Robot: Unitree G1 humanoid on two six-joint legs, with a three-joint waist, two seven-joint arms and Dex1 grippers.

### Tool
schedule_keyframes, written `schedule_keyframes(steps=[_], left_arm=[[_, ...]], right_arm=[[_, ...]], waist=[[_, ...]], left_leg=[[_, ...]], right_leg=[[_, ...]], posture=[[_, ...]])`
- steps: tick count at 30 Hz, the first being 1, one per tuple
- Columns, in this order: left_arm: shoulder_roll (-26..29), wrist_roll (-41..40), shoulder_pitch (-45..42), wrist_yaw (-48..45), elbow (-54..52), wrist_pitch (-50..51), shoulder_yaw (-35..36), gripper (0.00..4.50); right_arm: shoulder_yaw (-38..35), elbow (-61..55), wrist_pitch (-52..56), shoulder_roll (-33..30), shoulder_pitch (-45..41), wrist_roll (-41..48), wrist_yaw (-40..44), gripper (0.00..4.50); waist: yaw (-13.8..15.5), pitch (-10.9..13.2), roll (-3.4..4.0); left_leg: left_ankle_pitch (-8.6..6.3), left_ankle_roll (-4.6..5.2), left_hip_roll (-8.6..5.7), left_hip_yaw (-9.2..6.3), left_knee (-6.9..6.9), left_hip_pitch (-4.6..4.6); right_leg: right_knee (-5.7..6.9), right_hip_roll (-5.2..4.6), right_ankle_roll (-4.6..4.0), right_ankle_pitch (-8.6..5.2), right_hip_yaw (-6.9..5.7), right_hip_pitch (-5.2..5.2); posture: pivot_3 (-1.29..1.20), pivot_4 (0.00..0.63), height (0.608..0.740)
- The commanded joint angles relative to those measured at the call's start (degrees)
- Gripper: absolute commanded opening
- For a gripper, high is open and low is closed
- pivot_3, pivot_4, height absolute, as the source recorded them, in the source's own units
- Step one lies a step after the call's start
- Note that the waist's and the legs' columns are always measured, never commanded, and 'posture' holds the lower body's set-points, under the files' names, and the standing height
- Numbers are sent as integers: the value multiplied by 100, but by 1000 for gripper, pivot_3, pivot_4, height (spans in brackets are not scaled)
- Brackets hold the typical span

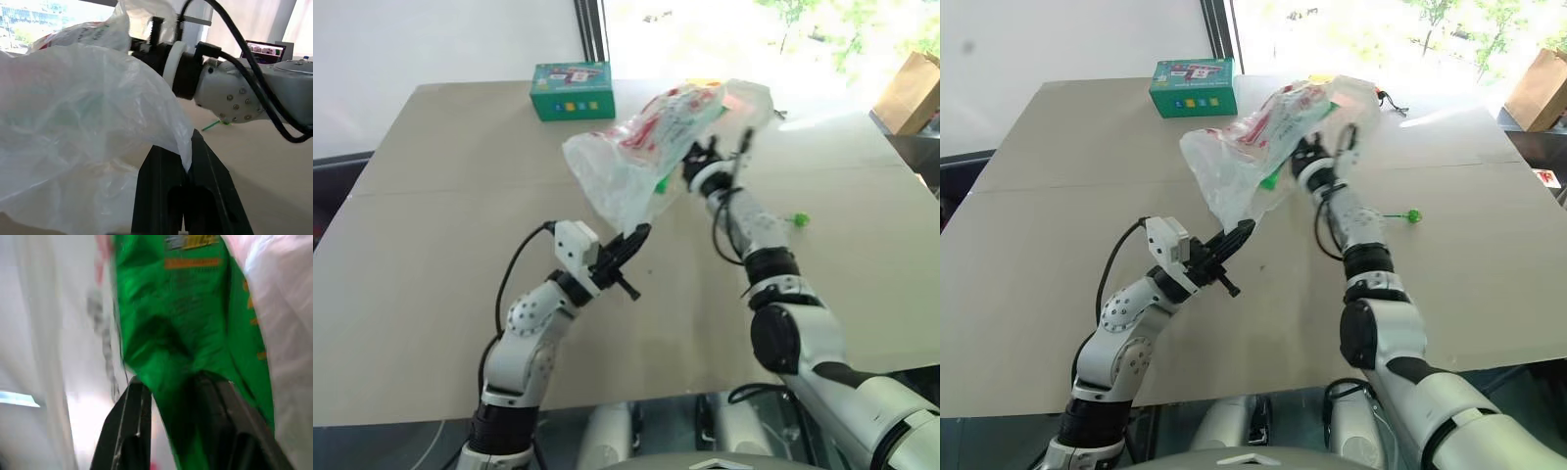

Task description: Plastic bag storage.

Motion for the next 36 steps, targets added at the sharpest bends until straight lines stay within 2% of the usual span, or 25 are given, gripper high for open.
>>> schedule_keyframes(steps=[1,2,4,6,9,12,13,15,17,21,28,32,36], left_arm=[[-15,19,5,55,-91,-151,44,0],[-16,25,18,67,-94,-160,53,0],[-50,8,43,148,-119,-162,93,0],[-120,-43,45,258,-142,-141,147,0],[-192,-116,21,350,-147,-88,215,0],[-280,-175,-71,450,-141,-24,248,0],[-311,-211,-92,474,-141,5,268,0],[-304,-242,-147,481,-144,56,285,0],[-264,-264,-206,473,-135,88,297,0],[-201,-298,-230,431,-103,117,313,0],[-193,-303,-181,471,-100,141,303,0],[-208,-247,-151,498,-116,115,243,0],[-208,-217,-124,551,-131,101,275,0]], right_arm=[[1034,-967,425,-321,507,-1206,241,2901],[964,-1143,553,-455,651,-1218,273,3251],[887,-1601,727,-924,1001,-1325,574,3251],[1070,-2172,733,-1631,1460,-1582,1320,3251],[1150,-2646,687,-2321,1928,-1832,1942,3251],[593,-3742,154,-3570,2747,-1798,3177,3251],[578,-3790,-159,-3801,2873,-2034,3330,3251],[665,-3209,-1096,-4350,2911,-2935,3422,3251],[592,-2514,-1686,-4747,2766,-3392,3616,3251],[728,-1378,-2217,-5045,2238,-3975,3917,3251],[670,821,-2676,-4746,1312,-4335,4311,3251],[679,1640,-2802,-4652,1109,-4566,4419,3251],[596,1932,-2794,-4671,1129,-4602,4712,3251]], waist=[[43,-2,-1],[72,-2,-1],[138,-2,-1],[221,-1,-1],[162,-1,-1],[154,2,6],[151,3,8],[80,3,7],[64,3,5],[48,4,3],[79,5,2],[138,5,2],[175,4,2]], left_leg=[[0,0,-2,-2,0,-1],[0,0,-4,-7,1,-3],[0,1,-11,-15,9,-8],[-2,4,-15,-15,18,-12],[-5,10,-16,-15,19,-12],[-5,8,-7,-15,8,-5],[-5,8,-4,-14,5,-4],[-5,8,-5,-6,5,3],[-5,9,-11,-4,13,14],[-5,10,-11,-5,17,17],[-4,7,-7,-1,15,17],[-4,7,-10,-1,16,10],[-3,5,-9,-2,16,14]], right_leg=[[0,-3,0,0,-2,1],[-2,-6,0,0,-6,3],[-4,-14,1,0,-16,10],[-8,-17,5,3,-18,12],[-19,-14,10,6,-17,14],[-17,1,9,5,-15,10],[-20,6,9,5,-14,10],[-18,7,9,5,-4,10],[-16,2,13,7,2,20],[-16,6,14,8,6,25],[-19,7,13,8,7,23],[-23,-1,14,8,0,24],[-21,0,14,8,-1,26]], posture=[[0,150,740],[0,150,740],[0,150,740],[0,150,740],[0,150,740],[0,150,740],[0,150,740],[0,150,740],[0,150,740],[0,150,740],[0,150,740],[0,150,740],[0,150,740]])
